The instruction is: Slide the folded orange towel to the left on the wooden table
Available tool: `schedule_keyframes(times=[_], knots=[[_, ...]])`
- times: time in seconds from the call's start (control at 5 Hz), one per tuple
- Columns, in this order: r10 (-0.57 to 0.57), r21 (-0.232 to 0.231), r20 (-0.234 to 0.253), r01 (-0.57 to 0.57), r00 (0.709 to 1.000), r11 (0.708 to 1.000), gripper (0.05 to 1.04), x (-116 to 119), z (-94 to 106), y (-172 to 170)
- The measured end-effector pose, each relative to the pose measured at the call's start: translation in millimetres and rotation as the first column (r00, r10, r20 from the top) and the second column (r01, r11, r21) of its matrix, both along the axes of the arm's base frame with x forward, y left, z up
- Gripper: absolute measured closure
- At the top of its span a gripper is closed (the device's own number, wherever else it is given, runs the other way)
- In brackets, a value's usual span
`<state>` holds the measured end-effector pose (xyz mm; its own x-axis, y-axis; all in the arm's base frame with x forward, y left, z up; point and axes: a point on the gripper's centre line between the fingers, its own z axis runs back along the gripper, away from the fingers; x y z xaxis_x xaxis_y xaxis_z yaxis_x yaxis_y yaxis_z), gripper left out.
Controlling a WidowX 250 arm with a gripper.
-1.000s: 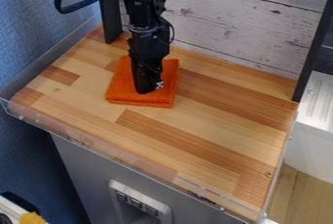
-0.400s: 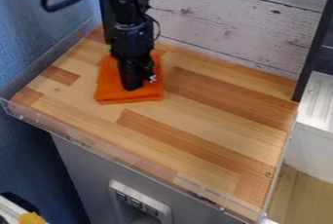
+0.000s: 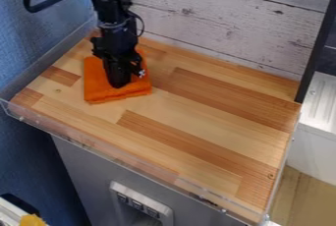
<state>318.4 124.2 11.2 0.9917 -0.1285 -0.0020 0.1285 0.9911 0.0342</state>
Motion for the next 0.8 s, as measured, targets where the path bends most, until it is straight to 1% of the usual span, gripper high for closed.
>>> schedule_keyframes(times=[0.2,0.6,0.8], knots=[[0.043,-0.007,0.016,-0.043,0.999,0.999,1.024,-0.1,-0.4,3.2],[0.112,-0.025,0.024,-0.112,0.993,0.993,1.024,-5.5,-1.6,14.1],[0.137,-0.032,0.008,-0.137,0.991,0.99,1.024,-8.9,-1.8,22.0]])
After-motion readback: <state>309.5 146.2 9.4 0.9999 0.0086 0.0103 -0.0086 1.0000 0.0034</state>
